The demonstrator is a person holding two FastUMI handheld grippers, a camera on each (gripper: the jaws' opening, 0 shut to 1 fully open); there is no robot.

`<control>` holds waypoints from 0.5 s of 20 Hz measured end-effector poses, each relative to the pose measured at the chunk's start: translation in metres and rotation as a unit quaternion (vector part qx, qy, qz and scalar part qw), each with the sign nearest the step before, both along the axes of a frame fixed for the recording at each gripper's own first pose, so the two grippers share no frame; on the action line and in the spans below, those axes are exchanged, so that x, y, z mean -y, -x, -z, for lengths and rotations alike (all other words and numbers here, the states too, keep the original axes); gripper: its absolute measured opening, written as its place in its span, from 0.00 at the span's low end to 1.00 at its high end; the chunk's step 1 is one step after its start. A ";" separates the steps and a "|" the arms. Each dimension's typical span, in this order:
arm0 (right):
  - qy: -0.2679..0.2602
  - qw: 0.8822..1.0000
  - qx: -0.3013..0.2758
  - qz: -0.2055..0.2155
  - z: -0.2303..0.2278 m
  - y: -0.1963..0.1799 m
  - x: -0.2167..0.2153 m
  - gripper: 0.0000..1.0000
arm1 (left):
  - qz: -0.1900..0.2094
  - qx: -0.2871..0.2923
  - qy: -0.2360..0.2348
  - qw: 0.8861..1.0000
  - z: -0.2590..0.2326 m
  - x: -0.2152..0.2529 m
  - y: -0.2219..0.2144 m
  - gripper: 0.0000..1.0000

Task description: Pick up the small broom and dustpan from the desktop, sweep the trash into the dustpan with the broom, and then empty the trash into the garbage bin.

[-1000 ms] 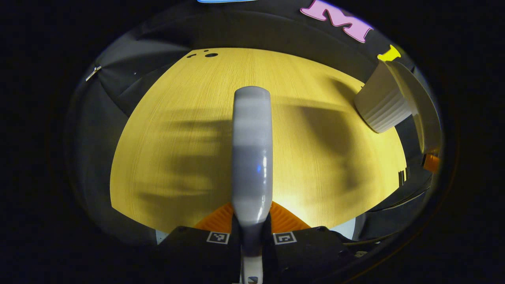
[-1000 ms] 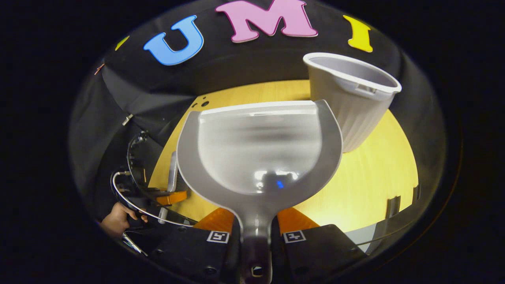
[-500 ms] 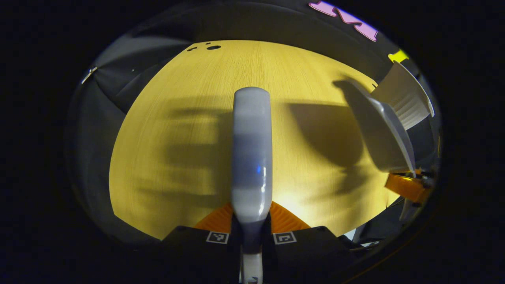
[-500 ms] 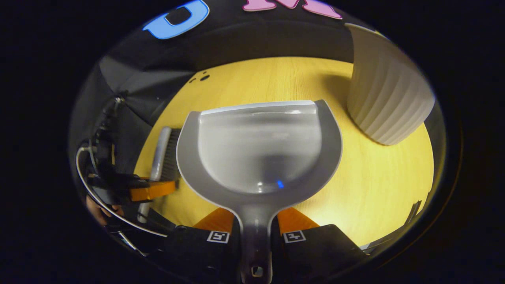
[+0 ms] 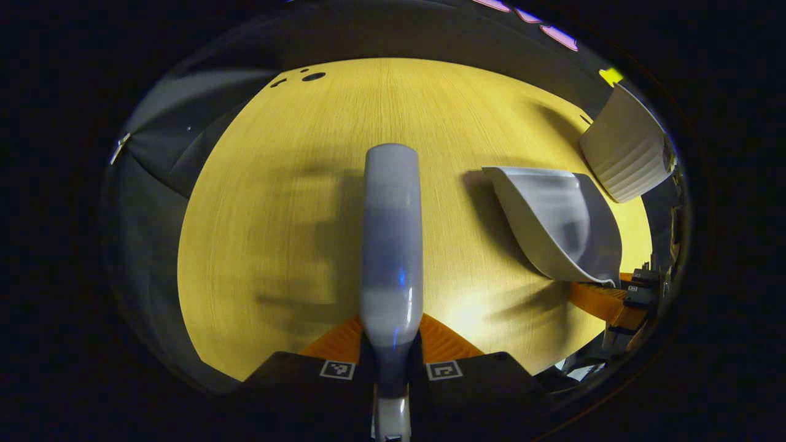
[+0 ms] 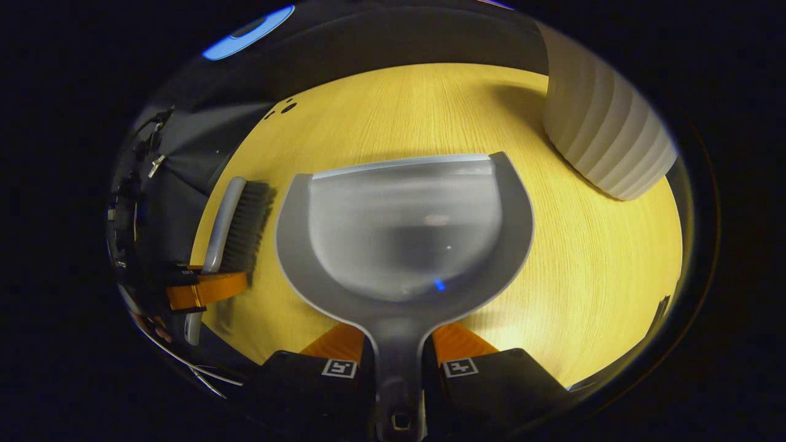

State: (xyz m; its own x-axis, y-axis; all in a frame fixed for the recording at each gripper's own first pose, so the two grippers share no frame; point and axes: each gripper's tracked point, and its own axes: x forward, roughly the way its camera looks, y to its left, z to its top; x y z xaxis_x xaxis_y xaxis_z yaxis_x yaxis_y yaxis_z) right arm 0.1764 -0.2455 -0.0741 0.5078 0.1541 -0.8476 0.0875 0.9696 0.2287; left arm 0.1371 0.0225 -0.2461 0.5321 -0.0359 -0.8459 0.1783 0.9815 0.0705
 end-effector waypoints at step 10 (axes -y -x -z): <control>-0.031 1.000 0.004 0.002 -0.009 -0.002 -0.009 0.72 | -0.011 -0.003 0.000 1.000 -0.004 0.004 -0.003 0.40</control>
